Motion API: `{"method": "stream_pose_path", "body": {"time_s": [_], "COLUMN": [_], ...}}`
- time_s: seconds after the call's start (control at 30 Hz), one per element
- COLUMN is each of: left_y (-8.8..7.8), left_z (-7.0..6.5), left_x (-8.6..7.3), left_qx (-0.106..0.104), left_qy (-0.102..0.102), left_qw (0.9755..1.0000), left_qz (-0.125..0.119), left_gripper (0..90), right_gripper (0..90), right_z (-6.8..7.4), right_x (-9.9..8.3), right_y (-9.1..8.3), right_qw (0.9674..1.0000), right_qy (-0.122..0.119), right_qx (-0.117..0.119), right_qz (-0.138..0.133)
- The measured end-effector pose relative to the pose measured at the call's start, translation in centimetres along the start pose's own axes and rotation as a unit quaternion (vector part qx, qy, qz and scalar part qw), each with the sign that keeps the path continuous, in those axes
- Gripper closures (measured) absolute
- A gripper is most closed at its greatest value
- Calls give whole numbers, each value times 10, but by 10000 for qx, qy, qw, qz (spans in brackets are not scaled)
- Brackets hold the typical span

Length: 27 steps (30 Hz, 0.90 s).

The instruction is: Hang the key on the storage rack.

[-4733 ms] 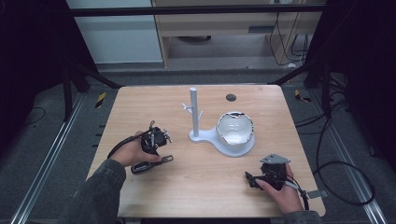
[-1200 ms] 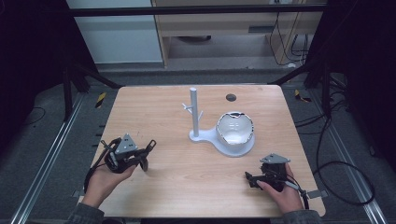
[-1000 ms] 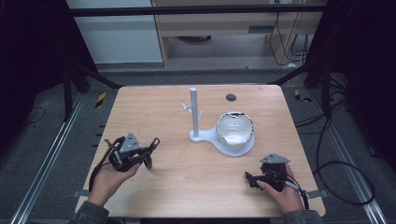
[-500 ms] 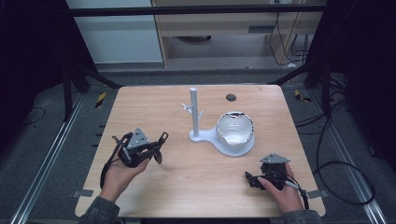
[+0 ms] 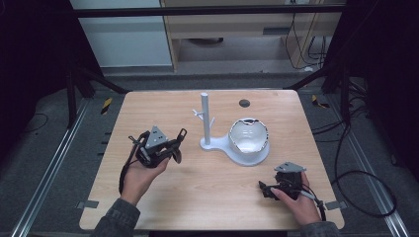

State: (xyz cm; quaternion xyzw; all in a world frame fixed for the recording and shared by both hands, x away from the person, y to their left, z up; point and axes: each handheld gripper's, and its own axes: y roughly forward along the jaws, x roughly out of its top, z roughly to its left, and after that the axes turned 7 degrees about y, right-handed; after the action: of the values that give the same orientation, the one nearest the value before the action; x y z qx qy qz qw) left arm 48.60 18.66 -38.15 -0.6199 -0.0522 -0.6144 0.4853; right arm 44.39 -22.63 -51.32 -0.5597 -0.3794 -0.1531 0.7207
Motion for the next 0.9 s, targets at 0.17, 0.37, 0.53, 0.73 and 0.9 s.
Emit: {"method": "stream_pose_path", "body": {"time_s": [0.17,0.37,0.53,0.73,0.9], "left_y": [3,0,3,7,13], "left_z": [1,-1,-7,-7,-4], "left_x": [12,32,40,44,45], "left_qx": [106,203,284,303,265], "left_qy": [-113,-56,-56,-56,-133], "left_qw": [9998,9994,9988,9985,9985], "left_qz": [-79,-282,-400,-455,-457], "left_gripper": [806,806,806,806,805], "right_gripper": [4,4,4,4,4], "right_z": [-1,1,2,2,2], "right_x": [0,0,-1,-1,-1], "right_y": [0,0,-1,-1,-1], "right_qw": [10000,10000,9999,9999,9999], "right_qy": [-21,46,106,113,102], "right_qx": [3,-49,-48,-58,-66], "right_qz": [-6,-8,-2,-1,-5]}}
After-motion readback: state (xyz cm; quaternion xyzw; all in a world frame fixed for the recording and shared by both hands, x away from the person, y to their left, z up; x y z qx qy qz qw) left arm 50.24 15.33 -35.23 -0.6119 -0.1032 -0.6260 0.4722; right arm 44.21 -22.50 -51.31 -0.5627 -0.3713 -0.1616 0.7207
